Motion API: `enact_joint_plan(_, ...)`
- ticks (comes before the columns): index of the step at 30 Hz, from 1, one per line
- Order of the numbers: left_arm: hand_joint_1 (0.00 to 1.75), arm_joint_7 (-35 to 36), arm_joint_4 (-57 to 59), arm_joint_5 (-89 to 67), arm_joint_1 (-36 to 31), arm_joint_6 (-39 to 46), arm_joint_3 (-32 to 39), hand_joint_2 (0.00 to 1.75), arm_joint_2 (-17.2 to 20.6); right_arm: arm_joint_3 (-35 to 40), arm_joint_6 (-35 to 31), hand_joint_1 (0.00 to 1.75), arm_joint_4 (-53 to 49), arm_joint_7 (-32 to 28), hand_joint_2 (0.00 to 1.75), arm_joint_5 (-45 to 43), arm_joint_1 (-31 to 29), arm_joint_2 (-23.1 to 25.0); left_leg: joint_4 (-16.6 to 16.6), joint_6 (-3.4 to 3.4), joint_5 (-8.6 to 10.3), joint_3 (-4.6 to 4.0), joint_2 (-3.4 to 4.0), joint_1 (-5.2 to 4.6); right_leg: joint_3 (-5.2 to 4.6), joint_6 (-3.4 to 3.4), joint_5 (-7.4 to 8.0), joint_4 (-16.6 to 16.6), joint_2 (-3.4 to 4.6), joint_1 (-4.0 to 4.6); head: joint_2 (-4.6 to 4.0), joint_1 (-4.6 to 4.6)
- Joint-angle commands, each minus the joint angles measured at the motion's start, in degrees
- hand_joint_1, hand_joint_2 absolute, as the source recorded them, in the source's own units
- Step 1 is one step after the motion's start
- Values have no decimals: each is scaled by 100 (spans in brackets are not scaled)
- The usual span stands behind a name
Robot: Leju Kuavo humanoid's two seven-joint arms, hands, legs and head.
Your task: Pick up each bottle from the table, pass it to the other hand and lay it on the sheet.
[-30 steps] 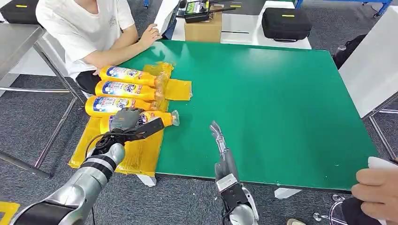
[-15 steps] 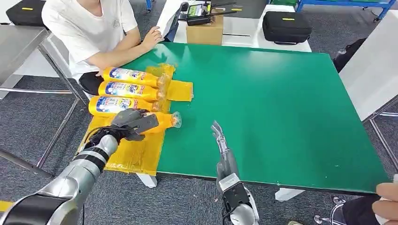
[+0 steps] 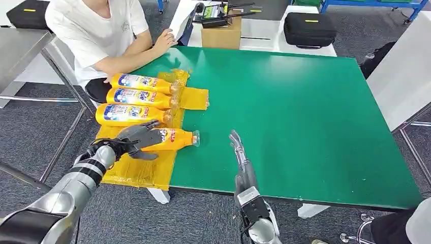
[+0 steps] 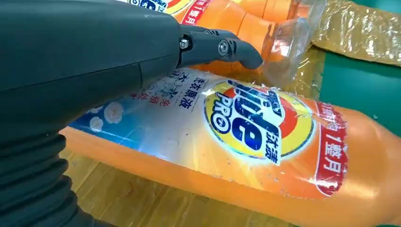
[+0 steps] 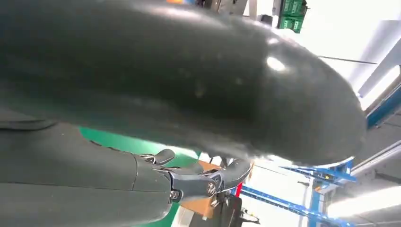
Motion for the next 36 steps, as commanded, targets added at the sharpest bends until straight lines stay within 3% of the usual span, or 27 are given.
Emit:
enact_joint_plan(1, 0, -419, -436, 1357, 450, -176, 237, 0, -79, 95, -23, 0, 482, -73, 0, -8, -258, -142, -9, -2, -2, 11, 12, -2, 7, -5, 0, -8, 8, -1, 0, -2)
enact_joint_plan(7, 0, -419, -439, 1357, 459, -174, 236, 0, -67, 97, -23, 0, 480, -73, 0, -8, -260, -138, -6, -3, -3, -7, 12, 3, -11, -8, 1, -10, 5, 4, 0, 0)
enact_joint_plan(9, 0, -898, -1224, 2283, 802, 44, 717, 0, -358, 62, -161, 0, 388, -230, 0, 29, -211, -126, -7, -4, -6, -3, 20, 3, -9, -9, 0, -10, 12, 4, 0, 0)
enact_joint_plan(10, 0, -991, -1791, 2809, 1019, 51, 983, 175, -593, 15, -173, 0, 307, -250, 0, 1, -155, -104, -6, -2, -4, -8, 15, 0, -12, -5, 0, -8, 8, 1, -2, 0)
enact_joint_plan(13, 0, -519, -3792, 4346, 1776, -38, 1158, 175, -1153, -70, -416, 0, 48, -267, 0, 63, 37, -84, 2, 1, 0, -30, -11, -2, -31, -1, -6, -4, -23, -1, -2, -4)
enact_joint_plan(16, 0, -377, -3978, 4456, 1854, 26, 1039, 175, -1089, -67, -427, 0, 51, -267, 0, 62, 44, -93, 10, 0, -11, -41, -7, 2, -40, -3, -12, -3, -17, 3, 0, 0)
enact_joint_plan(20, 0, -710, -4549, 5074, 2127, 231, 1106, 175, -1308, -26, -1087, 0, -278, -267, 0, -69, 174, -106, 5, -4, -16, -51, 22, 1, -53, -4, -6, -5, 14, 3, 0, 4)
enact_joint_plan(22, 0, -684, -4858, 5289, 2210, 529, 984, 175, -1505, 185, -1481, 0, -847, -267, 0, -728, 239, -283, 10, -3, -12, -70, 18, -1, -76, -1, -6, 1, 1, 2, 0, 0)
enact_joint_plan(24, 0, -449, -5256, 5582, 2456, 1068, 818, 175, -1659, -440, -752, 0, -963, -267, 0, -1919, 472, -22, 14, -5, -18, -66, 13, 0, -70, -4, -15, 4, -11, 4, 0, -2)
enact_joint_plan(27, 0, -366, -5975, 6027, 3089, 1439, 489, 175, -1798, -950, -905, 0, -1026, -215, 0, -2242, 639, 151, 4, -1, -12, -67, 11, -2, -73, 1, -8, -5, -2, 0, 0, -2)
enact_joint_plan(29, 0, -351, -6462, 6054, 3653, 1804, 215, 175, -1830, -1205, -1108, 0, -1034, 676, 0, -2698, 758, 208, 3, -1, -17, -63, 28, -3, -71, 1, -10, -6, 9, -2, 0, 0)
enact_joint_plan(33, 0, -418, -6574, 5200, 4231, 2830, -247, 175, -1949, -1362, -2770, 0, -1036, 752, 0, -1631, 977, 314, -3, -1, -21, -56, 29, -4, -63, 0, -11, -13, 7, -2, 0, 0)
enact_joint_plan(36, 0, -435, -6358, 4958, 4317, 3158, -421, 175, -1912, -1310, -2896, 0, -1249, 807, 0, -1581, 1123, 310, -2, -4, -34, -34, 21, -5, -39, -5, -26, -15, -3, -1, 0, 2)
